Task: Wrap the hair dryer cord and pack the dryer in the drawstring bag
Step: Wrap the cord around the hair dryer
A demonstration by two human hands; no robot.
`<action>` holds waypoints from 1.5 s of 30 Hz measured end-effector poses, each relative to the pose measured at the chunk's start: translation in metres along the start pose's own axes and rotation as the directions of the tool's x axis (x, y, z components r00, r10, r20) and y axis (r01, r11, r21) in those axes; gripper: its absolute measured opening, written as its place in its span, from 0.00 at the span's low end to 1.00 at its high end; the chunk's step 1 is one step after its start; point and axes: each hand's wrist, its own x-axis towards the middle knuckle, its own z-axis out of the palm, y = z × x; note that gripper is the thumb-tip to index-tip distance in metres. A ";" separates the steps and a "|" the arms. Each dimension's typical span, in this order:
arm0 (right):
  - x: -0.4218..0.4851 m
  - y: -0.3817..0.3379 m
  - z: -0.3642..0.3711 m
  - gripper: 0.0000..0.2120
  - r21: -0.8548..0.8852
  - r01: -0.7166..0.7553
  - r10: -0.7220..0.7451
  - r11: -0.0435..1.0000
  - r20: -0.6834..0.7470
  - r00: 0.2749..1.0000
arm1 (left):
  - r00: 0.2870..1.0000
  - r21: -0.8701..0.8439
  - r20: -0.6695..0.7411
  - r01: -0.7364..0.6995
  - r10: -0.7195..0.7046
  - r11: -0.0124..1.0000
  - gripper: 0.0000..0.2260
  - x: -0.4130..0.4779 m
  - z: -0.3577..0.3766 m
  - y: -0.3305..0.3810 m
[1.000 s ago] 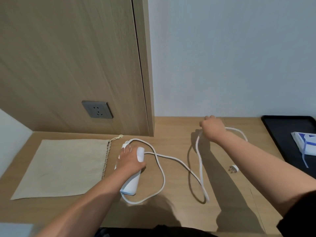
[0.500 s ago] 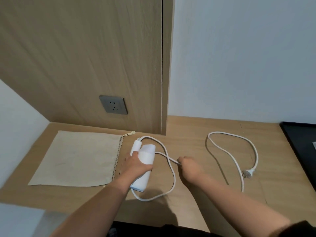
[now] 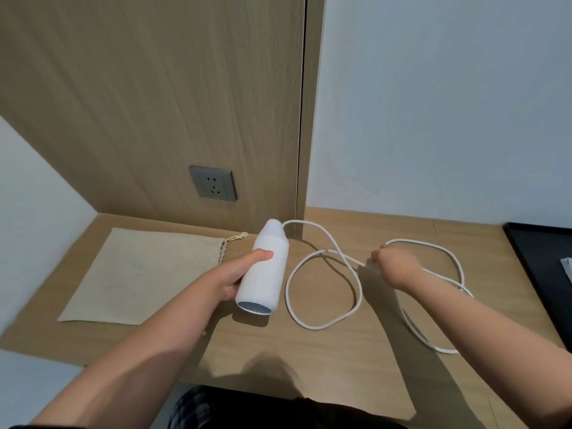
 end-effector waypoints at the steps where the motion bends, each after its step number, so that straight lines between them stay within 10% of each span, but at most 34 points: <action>1: 0.002 0.001 -0.001 0.15 0.213 -0.015 0.013 0.977 0.010 1.000 | 1.000 0.018 0.015 -0.006 0.006 1.000 0.12 -0.003 0.000 0.004; 5: 0.006 -0.011 -0.015 0.27 0.899 -0.037 -0.107 0.437 0.092 0.990 | 0.994 0.082 0.100 -0.047 0.039 0.996 0.16 -0.011 -0.001 0.019; 11: 0.004 -0.038 -0.040 0.11 0.990 -0.076 -0.291 -0.118 0.039 0.956 | 0.982 -0.003 0.160 -0.096 0.096 0.995 0.22 -0.016 0.005 0.035; 16: -0.014 -0.018 -0.033 0.12 0.967 -0.143 -0.508 0.213 0.234 0.829 | 0.969 -0.158 0.172 -0.150 0.177 0.976 0.23 -0.018 0.000 0.034; 20: -0.028 0.002 -0.040 0.12 0.941 -0.249 -0.423 0.229 0.327 0.845 | 0.955 0.089 0.162 -0.266 0.249 0.960 0.27 -0.027 -0.005 0.042; 22: -0.032 0.009 -0.053 0.14 0.732 -0.029 -0.251 0.681 0.271 0.929 | 0.939 0.286 0.161 -0.338 0.303 0.897 0.31 -0.029 -0.005 0.047; 24: -0.034 0.010 -0.063 0.20 0.084 0.095 -0.107 0.992 0.152 0.983 | 0.925 0.521 0.166 -0.377 0.342 0.766 0.31 -0.030 -0.002 0.050; 26: -0.037 0.010 -0.071 0.18 -0.225 -0.043 0.032 0.973 -0.051 0.998 | 0.900 0.753 0.180 -0.385 0.396 0.534 0.30 -0.029 0.000 0.054; 31: -0.020 0.038 -0.085 0.17 -0.138 -0.292 0.186 0.946 -0.507 0.842 | 0.838 0.878 0.274 -0.418 0.472 0.232 0.30 -0.030 0.002 0.054; 34: -0.006 0.027 -0.077 0.26 0.187 -0.135 0.200 0.973 -0.399 0.895 | 0.795 0.908 0.342 -0.416 0.501 0.040 0.35 -0.032 0.008 0.049; 39: -0.016 -0.030 -0.095 0.15 0.702 0.296 -0.129 0.648 -0.282 0.951 | 0.707 0.877 0.470 -0.311 0.529 -0.365 0.39 -0.044 0.024 0.050; 45: -0.021 -0.056 -0.103 0.11 0.881 0.272 -0.286 0.386 -0.166 0.944 | 0.698 0.872 0.487 -0.361 0.525 -0.330 0.39 -0.059 0.021 0.059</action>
